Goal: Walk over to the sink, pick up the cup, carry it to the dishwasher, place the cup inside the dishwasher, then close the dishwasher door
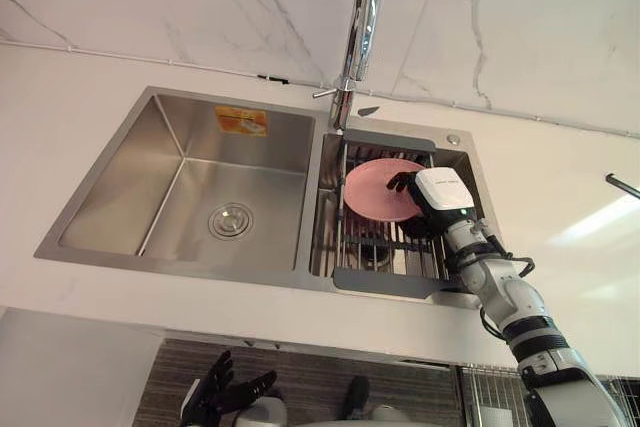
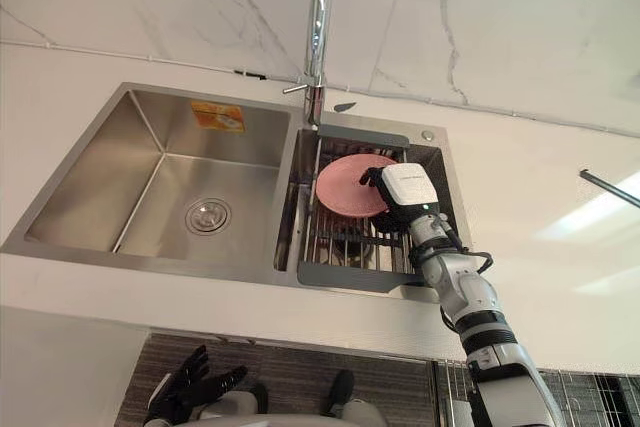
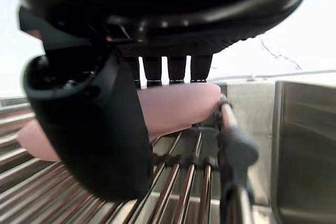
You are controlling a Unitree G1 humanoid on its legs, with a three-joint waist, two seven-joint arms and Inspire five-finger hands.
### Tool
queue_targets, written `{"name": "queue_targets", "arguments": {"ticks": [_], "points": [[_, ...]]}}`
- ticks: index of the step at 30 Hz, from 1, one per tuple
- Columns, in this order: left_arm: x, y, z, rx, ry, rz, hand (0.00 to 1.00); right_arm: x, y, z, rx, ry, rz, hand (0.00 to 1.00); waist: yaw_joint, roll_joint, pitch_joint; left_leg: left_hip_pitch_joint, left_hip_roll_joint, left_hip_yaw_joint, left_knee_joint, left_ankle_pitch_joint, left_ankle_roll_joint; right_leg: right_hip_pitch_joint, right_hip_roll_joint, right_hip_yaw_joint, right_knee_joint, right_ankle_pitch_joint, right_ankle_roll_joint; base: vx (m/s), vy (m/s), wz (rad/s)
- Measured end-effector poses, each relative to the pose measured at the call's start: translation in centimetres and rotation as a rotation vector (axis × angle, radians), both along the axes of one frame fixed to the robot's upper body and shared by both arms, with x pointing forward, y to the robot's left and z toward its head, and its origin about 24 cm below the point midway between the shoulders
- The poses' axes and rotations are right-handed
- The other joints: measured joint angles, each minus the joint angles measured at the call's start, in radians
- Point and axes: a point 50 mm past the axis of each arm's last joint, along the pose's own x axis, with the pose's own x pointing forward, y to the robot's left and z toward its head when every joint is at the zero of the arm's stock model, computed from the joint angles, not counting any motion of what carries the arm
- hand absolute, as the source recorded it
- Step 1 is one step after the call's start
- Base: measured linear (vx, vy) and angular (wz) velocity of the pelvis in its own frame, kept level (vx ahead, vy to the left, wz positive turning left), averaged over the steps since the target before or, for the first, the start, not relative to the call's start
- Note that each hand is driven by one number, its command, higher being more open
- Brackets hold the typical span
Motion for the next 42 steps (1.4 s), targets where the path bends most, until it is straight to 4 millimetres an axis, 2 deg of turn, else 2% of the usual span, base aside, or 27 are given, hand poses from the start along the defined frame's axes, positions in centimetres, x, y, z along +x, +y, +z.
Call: {"name": "queue_targets", "arguments": {"ticks": [4, 17, 22, 27, 30, 34, 38, 42], "points": [[0.2, 0.0, 0.0, 0.0, -0.004, -0.001, 1.0, 0.5, 0.1, 0.8, 0.027, -0.021, -0.003, 0.0, 0.005, -0.003, 0.002, -0.007, 0.0, -0.001, 0.001, 0.001, 0.001, -0.004, 0.0, -0.005, 0.0, 0.001, 0.0, -0.01, 0.008, 0.03], [0.5, 0.0, 0.1, 0.001, -0.015, -0.004, 1.0, 0.6, 0.4, 1.1, 0.042, -0.028, 0.012, 0.0, 0.013, -0.01, 0.005, -0.03, 0.002, 0.001, 0.019, -0.004, -0.001, -0.02, -0.002, 0.004, 0.002, 0.004, 0.004, 0.0, 0.001, 0.0], [0.5, 0.0, 0.1, -0.001, -0.015, -0.001, 1.0, 0.4, 1.2, 2.5, 0.048, -0.091, 0.049, 0.0, 0.006, -0.008, 0.006, -0.035, 0.011, 0.015, 0.037, -0.019, -0.007, -0.023, 0.005, 0.019, 0.003, 0.004, 0.004, -0.02, -0.001, -0.09], [0.4, -0.1, 0.1, -0.001, -0.016, -0.001, 1.0, -1.4, 2.5, 5.7, 0.11, -0.251, 0.145, 0.0, -0.009, -0.006, 0.006, -0.03, 0.018, 0.057, 0.055, -0.031, -0.01, -0.03, 0.013, 0.054, 0.005, 0.004, 0.003, 0.0, 0.016, -0.2], [0.3, -0.1, 0.0, 0.001, -0.013, 0.001, 1.0, -2.8, 2.7, 7.3, 0.178, -0.336, 0.169, 0.0, -0.023, -0.005, 0.005, -0.015, 0.018, 0.086, 0.054, -0.033, -0.012, -0.024, 0.013, 0.069, 0.005, 0.004, 0.003, 0.0, 0.03, -0.15], [0.0, -0.4, -0.1, -0.003, -0.014, 0.012, 1.0, -4.7, 2.2, 8.6, 0.232, -0.416, 0.165, 0.0, -0.032, 0.013, -0.005, 0.001, 0.024, 0.12, 0.066, -0.058, -0.006, -0.016, 0.02, 0.1, 0.004, 0.006, 0.001, -0.03, 0.021, -0.23], [-1.0, -0.7, -0.6, -0.006, 0.017, 0.041, 1.0, -7.0, 1.6, 8.7, 0.266, -0.454, 0.156, 0.0, -0.064, 0.036, -0.029, 0.017, 0.029, 0.151, 0.074, -0.072, -0.001, -0.008, 0.028, 0.127, -0.004, 0.006, 0.001, -0.01, 0.018, -0.23], [-1.9, -0.9, -0.8, -0.009, 0.045, 0.053, 1.0, -8.2, 0.6, 7.8, 0.276, -0.437, 0.111, 0.0, -0.082, 0.045, -0.037, 0.046, 0.032, 0.17, 0.061, -0.073, -0.002, 0.006, 0.036, 0.149, -0.012, 0.007, -0.001, 0.01, 0.007, -0.19]]}}
